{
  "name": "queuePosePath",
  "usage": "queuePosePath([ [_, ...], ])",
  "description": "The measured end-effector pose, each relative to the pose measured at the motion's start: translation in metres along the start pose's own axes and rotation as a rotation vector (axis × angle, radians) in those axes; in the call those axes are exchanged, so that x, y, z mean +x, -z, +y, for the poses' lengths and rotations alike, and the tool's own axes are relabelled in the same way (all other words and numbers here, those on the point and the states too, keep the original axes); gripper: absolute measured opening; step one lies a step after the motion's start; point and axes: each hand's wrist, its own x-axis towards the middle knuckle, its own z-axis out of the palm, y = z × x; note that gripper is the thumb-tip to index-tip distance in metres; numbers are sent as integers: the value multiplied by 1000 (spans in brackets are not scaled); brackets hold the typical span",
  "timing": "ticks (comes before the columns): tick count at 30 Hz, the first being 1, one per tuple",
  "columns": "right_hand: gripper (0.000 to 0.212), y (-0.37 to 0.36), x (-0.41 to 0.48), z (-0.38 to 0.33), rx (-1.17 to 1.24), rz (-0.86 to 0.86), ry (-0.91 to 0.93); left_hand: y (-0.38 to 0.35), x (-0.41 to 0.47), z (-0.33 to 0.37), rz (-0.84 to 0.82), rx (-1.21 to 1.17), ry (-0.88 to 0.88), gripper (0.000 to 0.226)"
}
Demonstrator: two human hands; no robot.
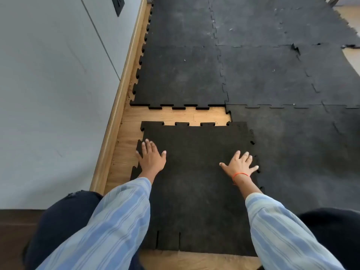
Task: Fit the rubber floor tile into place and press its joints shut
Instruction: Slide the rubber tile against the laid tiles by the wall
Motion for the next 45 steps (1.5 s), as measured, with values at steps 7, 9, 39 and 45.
queuePosePath([
  [7,130,-9,4,20,25,-29,-163,-14,9,-12,-304,-122,375,105],
  [9,140,-7,7,25,75,-28,-205,-15,13,-11,-276,-122,403,114],
  [39,78,12,26,10,677,192,-259,17,5,-41,116,-673,592,85],
  [45,82,31,39,-19,747,196,-181,35,34,-64,198,-672,639,105],
])
